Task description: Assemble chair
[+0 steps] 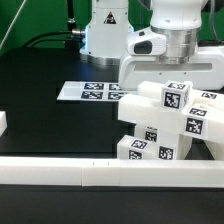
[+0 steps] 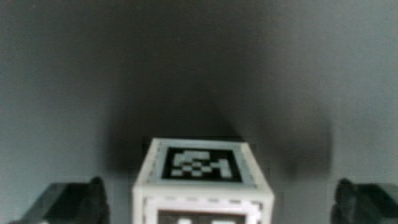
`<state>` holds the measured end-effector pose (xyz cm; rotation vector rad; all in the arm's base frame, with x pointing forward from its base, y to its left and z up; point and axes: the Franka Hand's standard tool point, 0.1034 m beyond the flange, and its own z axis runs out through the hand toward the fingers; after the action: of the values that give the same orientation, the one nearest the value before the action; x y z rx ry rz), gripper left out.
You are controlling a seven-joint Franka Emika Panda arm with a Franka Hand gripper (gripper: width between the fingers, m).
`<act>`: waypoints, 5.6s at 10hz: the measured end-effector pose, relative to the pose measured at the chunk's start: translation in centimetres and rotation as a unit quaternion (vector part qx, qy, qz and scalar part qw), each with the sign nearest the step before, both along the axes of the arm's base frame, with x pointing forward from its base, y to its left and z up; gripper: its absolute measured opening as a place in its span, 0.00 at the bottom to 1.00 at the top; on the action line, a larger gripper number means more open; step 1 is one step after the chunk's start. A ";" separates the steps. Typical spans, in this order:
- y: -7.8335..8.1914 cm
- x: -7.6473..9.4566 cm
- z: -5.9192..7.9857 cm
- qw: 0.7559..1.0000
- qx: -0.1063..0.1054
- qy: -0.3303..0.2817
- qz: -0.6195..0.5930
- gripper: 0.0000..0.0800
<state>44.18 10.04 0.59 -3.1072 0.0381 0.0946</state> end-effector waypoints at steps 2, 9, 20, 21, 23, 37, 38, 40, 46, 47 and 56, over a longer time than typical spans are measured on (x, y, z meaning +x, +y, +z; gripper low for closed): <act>0.0 0.0 -0.1 1.000 0.000 0.001 0.000 0.54; 0.1 1.9 4.6 1.000 0.013 0.014 0.014 0.34; -1.3 14.5 13.4 0.998 0.035 -0.002 0.053 0.34; -1.4 14.4 13.1 0.998 0.034 -0.004 0.052 0.34; -1.4 14.2 12.9 0.998 0.032 -0.006 0.057 0.34; -1.0 13.7 10.9 0.996 0.015 -0.028 0.083 0.34; -1.1 13.7 10.8 0.996 0.014 -0.029 0.083 0.34; -1.2 14.0 10.7 0.995 0.013 -0.045 0.084 0.34; -1.2 14.0 10.8 0.995 0.013 -0.045 0.088 0.34; -1.2 14.0 10.8 0.995 0.013 -0.045 0.086 0.34; -1.1 13.8 10.7 0.975 0.025 -0.030 -0.221 0.34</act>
Offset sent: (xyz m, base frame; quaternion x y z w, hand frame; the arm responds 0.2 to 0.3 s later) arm 0.0024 -0.0035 -0.0003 -0.0047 0.0019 -0.0048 1.0000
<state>57.98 8.98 11.31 -2.9629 0.7053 -0.0097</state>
